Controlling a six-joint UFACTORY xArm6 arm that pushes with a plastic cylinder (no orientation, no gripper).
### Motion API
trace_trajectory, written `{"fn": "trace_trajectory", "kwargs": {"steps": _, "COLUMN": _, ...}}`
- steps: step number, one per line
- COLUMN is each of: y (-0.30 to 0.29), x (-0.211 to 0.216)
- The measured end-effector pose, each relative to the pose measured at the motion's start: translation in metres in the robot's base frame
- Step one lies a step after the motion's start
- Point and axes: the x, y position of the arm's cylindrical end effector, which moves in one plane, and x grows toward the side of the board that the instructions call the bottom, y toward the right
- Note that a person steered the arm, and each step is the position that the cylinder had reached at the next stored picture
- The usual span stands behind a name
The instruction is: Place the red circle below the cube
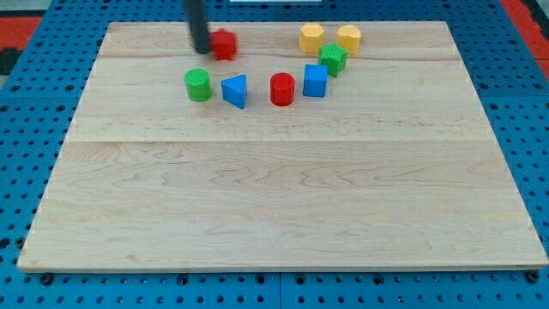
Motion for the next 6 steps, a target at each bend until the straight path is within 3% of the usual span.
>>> {"fn": "trace_trajectory", "kwargs": {"steps": 1, "y": 0.080, "x": -0.001}}
{"fn": "trace_trajectory", "kwargs": {"steps": 2, "y": 0.042, "x": 0.045}}
{"fn": "trace_trajectory", "kwargs": {"steps": 3, "y": 0.084, "x": 0.073}}
{"fn": "trace_trajectory", "kwargs": {"steps": 4, "y": 0.083, "x": 0.072}}
{"fn": "trace_trajectory", "kwargs": {"steps": 6, "y": 0.131, "x": 0.134}}
